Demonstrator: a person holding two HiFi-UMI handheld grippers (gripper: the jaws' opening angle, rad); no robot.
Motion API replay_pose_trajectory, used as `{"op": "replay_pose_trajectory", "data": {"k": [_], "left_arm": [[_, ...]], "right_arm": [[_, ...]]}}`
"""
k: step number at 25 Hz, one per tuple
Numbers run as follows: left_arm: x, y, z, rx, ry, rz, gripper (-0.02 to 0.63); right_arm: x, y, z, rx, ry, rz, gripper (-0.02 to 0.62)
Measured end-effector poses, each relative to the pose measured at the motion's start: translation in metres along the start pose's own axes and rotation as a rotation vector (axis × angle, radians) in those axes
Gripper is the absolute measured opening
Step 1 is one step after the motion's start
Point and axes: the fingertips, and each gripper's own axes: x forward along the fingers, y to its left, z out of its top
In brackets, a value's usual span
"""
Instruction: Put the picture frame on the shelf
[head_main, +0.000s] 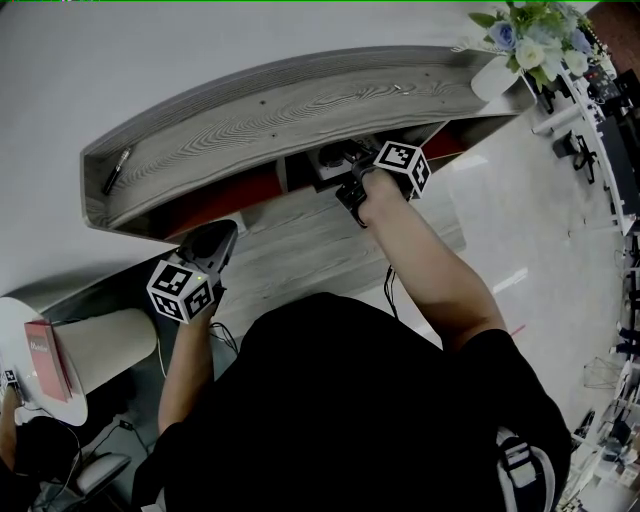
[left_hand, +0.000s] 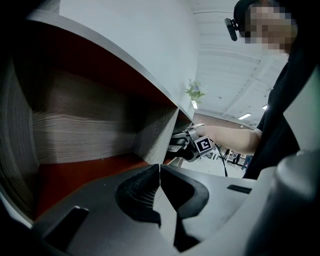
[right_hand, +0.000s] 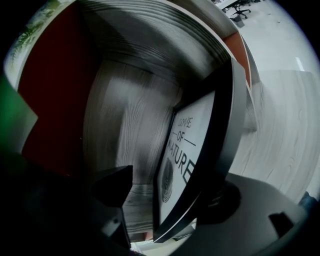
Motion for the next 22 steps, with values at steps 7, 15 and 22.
{"op": "replay_pose_trajectory", "data": {"k": [7, 15, 22], "left_arm": [[0.004, 0.0, -0.001, 0.0, 0.002, -0.008, 0.023], [0.005, 0.001, -0.001, -0.001, 0.009, -0.008, 0.023], [0.006, 0.002, -0.002, -0.003, 0.011, -0.009, 0.023]], "right_arm": [[-0.004, -0.003, -0.005, 0.017, 0.027, -0.01, 0.379], [-0.006, -0.005, -0.007, 0.015, 0.037, -0.019, 0.378], [-0.013, -0.009, -0.011, -0.036, 0.028, -0.044, 0.377]]}}
